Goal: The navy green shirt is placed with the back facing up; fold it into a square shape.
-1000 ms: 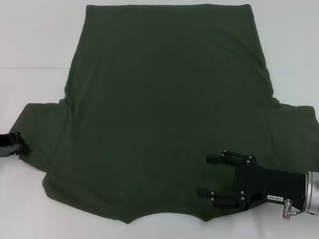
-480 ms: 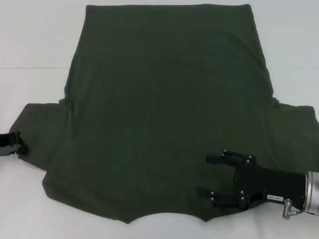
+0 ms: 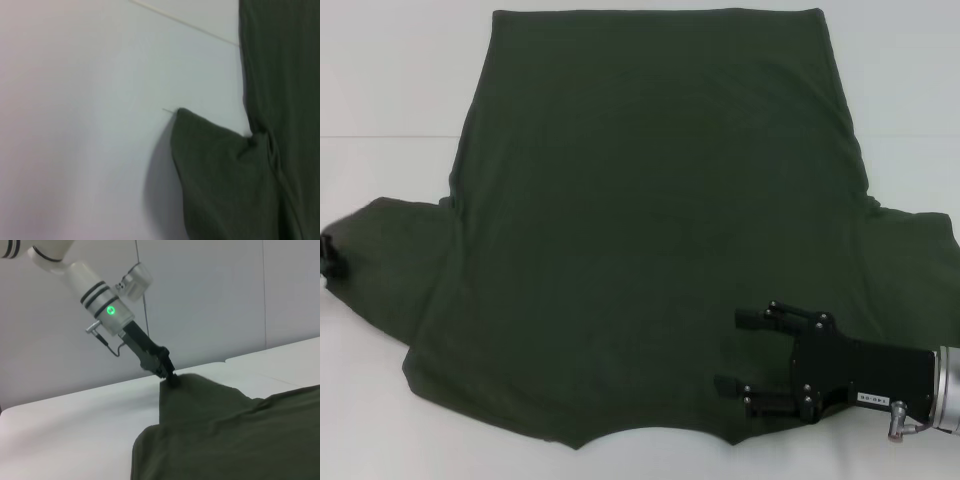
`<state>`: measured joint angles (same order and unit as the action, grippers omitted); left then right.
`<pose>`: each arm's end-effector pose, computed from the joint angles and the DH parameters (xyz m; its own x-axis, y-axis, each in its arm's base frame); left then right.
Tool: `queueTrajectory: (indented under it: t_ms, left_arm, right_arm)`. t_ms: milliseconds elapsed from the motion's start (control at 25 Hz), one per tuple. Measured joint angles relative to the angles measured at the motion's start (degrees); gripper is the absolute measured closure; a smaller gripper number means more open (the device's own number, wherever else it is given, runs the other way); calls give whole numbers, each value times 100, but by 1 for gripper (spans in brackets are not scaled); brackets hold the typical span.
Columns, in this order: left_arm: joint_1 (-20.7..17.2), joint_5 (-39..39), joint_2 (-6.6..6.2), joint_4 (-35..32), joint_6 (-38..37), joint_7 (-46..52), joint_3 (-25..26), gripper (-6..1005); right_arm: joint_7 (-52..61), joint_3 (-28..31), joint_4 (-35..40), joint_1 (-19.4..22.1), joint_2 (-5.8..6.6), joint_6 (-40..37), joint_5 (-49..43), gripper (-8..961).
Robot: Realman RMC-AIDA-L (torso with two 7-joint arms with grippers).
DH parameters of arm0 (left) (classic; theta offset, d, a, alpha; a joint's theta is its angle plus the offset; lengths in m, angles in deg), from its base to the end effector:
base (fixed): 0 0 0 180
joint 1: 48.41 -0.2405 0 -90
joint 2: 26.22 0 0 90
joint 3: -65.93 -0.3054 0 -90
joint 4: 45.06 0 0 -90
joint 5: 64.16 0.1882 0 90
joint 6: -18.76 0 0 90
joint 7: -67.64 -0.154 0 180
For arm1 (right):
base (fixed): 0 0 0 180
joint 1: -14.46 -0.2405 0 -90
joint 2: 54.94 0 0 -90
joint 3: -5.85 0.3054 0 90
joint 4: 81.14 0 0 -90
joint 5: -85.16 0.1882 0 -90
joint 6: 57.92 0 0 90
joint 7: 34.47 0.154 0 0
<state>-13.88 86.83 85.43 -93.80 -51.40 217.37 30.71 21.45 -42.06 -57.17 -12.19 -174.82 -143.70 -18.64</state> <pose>-0.3757 0.3962 0.0703 0.1427 0.8567 0.4956 0.9155 0.0761 -0.3951 0.2937 0.2988 -0.0782 0.8130 -0.1845 -0.5523 -0.3329 -0.9254 -0.1809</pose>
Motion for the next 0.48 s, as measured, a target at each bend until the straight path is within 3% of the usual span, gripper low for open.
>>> queueTrajectory:
  t_ms: [320, 480]
  left_arm:
    - [99, -6, -18, -574, -266, 15, 122, 987]
    - [200, -24, 62, -788, -443, 19, 124, 986]
  right_arm:
    - [-11, -7, -17, 10, -2, 0, 9, 41]
    - [-11, -15, -25, 10, -9, 0, 9, 40]
